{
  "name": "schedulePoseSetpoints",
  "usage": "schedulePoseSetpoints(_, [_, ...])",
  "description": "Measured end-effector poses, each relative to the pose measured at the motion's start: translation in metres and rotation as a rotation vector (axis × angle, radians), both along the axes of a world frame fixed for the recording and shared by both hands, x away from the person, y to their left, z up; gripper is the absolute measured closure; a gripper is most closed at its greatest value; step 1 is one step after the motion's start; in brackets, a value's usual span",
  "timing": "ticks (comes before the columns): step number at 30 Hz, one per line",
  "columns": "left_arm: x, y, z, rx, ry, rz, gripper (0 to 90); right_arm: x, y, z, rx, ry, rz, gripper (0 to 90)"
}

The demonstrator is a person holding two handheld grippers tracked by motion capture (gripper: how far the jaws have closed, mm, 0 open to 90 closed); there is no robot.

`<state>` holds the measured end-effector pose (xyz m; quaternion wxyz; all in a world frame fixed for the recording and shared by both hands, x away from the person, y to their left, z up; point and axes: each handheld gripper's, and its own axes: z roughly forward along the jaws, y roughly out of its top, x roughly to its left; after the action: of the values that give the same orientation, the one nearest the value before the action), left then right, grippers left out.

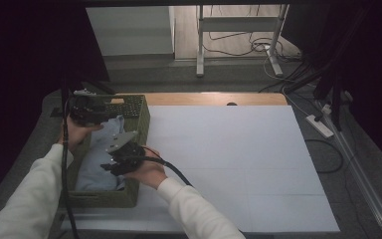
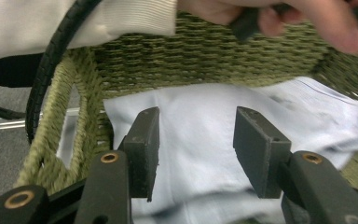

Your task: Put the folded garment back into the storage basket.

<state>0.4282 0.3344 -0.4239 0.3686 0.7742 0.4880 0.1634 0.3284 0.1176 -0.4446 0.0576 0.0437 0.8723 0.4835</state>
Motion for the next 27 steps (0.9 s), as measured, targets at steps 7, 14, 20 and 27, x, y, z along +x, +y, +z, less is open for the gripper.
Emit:
schedulePoseSetpoints(7, [-0.007,-0.007,0.005,-0.001,-0.018,-0.028,34.4,0.006,-0.023,0.002,0.018,0.016,-0.029,51.1])
schedulePoseSetpoints(14, [-0.015,-0.011,0.008,-0.018,-0.029,-0.044,35.1,0.009,-0.041,0.004,0.023,0.027,-0.046,50.9])
schedulePoseSetpoints(20, [-0.025,-0.017,0.010,-0.031,-0.031,-0.056,35.3,0.012,-0.059,0.004,0.021,0.043,-0.063,50.4])
schedulePoseSetpoints(27, [-0.042,-0.023,0.009,-0.059,-0.027,-0.069,35.6,0.014,-0.079,0.004,0.033,0.048,-0.088,50.1])
